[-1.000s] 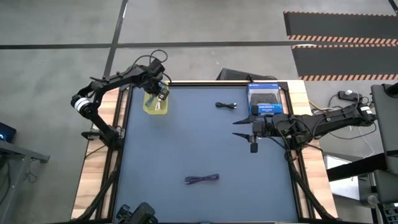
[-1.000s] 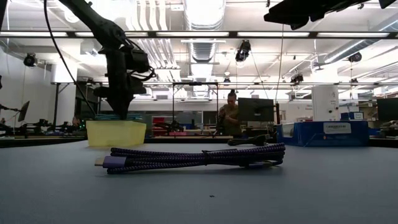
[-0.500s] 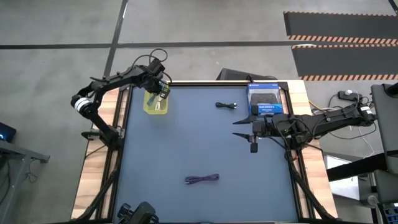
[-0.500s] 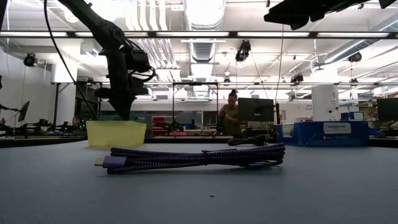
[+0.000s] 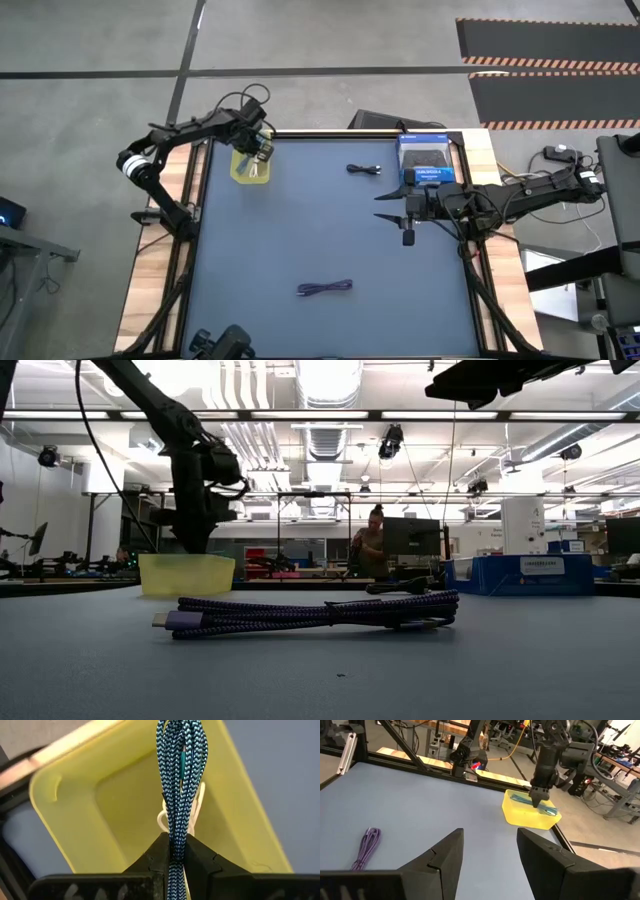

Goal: Pick and place USB-C Cables
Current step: Put the blue black charger cable into the yellow bin

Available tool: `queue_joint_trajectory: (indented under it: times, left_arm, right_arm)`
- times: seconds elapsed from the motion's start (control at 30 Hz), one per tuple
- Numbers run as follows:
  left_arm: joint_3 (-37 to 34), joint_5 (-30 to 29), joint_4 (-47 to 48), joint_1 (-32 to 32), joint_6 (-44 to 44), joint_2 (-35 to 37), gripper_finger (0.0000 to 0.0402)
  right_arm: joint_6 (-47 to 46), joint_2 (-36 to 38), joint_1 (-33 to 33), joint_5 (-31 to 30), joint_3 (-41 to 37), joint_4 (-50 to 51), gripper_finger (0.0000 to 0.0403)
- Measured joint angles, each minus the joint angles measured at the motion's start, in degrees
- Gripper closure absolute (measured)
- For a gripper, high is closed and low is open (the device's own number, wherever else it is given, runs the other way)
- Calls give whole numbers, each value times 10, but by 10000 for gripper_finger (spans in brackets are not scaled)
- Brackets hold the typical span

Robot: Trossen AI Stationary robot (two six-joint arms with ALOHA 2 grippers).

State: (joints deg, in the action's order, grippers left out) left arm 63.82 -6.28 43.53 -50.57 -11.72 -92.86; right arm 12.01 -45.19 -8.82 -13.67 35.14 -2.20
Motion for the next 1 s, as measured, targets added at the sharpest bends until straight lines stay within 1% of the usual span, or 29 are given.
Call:
queue_joint_trajectory:
  times: [0.43,1.0]
  left_arm:
    - [-52,0,-40,0,-14,0,379]
    - [-61,0,-56,0,-15,0,379]
  right_arm:
    - [0,0,0,0,0,0,225]
    - [0,0,0,0,0,0,225]
